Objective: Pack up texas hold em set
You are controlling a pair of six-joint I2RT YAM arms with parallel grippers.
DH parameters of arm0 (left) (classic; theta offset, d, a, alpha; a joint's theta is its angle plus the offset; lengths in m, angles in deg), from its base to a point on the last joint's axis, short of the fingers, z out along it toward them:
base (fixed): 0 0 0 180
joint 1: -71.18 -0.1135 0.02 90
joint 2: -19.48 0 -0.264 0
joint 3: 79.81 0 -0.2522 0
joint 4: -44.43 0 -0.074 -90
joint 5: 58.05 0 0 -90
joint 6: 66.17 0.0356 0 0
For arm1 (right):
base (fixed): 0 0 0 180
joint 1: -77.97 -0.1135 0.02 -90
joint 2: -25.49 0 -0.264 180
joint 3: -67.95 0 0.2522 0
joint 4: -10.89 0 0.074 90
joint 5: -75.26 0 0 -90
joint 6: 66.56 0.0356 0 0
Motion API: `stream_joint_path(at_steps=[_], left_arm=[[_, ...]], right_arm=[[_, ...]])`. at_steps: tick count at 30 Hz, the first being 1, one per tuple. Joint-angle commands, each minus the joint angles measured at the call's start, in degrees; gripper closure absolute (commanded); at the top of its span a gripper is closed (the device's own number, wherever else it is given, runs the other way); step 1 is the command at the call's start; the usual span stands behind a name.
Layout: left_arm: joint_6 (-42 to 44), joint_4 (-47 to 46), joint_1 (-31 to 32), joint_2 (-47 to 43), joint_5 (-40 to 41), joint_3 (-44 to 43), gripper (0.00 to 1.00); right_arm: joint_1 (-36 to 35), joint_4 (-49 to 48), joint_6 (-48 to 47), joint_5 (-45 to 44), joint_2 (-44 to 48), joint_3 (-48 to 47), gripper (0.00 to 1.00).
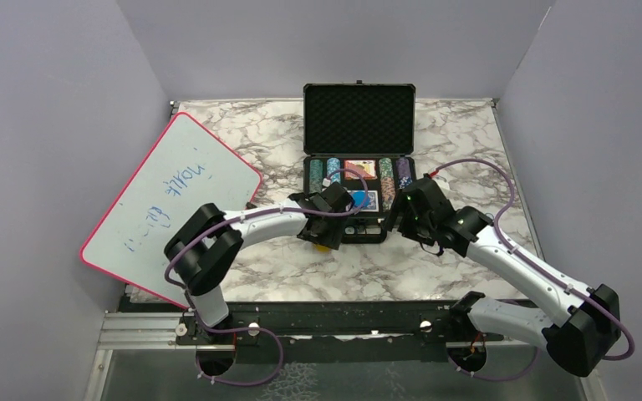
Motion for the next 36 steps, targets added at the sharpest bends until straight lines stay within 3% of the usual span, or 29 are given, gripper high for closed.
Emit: stream_joint_path(at_steps=[1, 8, 12, 18, 29, 36], left_arm=[[-0.7, -0.8, 0.5, 3.4, 4.1, -2.0, 0.33], [-1.8, 1.0, 0.6, 5.7, 5.3, -2.3, 0.34], [-3.0, 2.9, 1.2, 6.8, 6.3, -2.2, 0.46], [-4.0, 3.7, 1.6, 4.4, 7.0, -1.5, 0.56], [-0.3, 1.5, 1.6, -9.4, 12.1, -10.0, 0.51], [5.0, 0.1, 0.1, -0.4, 9.7, -27.1, 0.48]], right_arm=[[0.3, -1.4, 0.1, 0.1, 1.1, 0.4, 0.17], [0.3, -1.4, -0.2, -0.3, 0.9, 0.2, 0.17], [0.3, -1.2, -0.1, -0.5, 1.2, 0.4, 0.17], [0.3, -1.4, 0.0, -0.6, 1.3, 0.1, 0.17], [0.3, 0.4, 1.6, -3.8, 1.7, 0.2, 0.17], [0.3, 0.9, 2.6, -4.7, 3.3, 0.6, 0.18]])
